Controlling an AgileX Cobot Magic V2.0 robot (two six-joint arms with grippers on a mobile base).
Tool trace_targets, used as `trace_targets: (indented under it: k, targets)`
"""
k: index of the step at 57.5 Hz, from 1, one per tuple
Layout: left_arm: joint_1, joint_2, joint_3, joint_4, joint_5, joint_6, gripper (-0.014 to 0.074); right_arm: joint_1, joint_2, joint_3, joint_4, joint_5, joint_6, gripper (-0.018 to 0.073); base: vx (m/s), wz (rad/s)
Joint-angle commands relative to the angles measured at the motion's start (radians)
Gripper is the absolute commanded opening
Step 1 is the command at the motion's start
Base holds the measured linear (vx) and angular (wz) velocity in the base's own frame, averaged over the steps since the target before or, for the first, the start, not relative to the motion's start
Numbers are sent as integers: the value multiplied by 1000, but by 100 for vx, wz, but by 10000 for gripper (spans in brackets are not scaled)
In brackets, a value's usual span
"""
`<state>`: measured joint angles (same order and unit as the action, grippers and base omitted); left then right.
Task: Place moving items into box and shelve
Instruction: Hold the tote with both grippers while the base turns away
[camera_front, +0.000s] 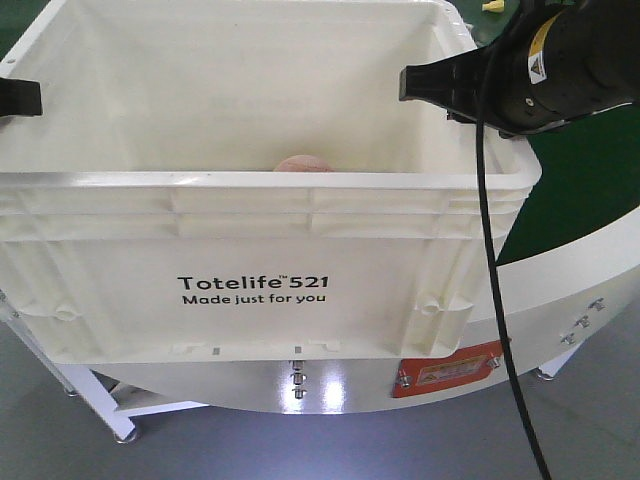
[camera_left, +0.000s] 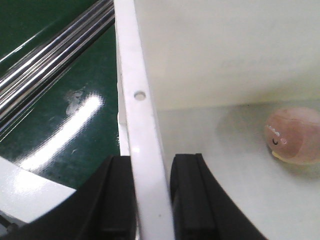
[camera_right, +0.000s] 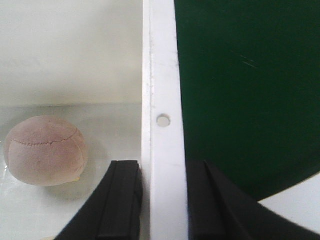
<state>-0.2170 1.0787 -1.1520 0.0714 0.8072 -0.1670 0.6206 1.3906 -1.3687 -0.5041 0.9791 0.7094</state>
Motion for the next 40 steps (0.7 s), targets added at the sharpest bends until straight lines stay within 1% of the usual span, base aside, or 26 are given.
trace_targets:
  k: [1, 21, 40]
  targets:
    - [-9, -32, -44, -16, -147, 30, 129, -1, -39, -46, -101, -109, 0, 127, -4, 16]
    - [-9, -32, -44, -16, -147, 30, 129, -1, -39, -46, -101, -109, 0, 127, -5, 22]
    - [-9, -32, -44, -16, -147, 30, 129, -1, -39, -46, -101, -109, 0, 127, -8, 38]
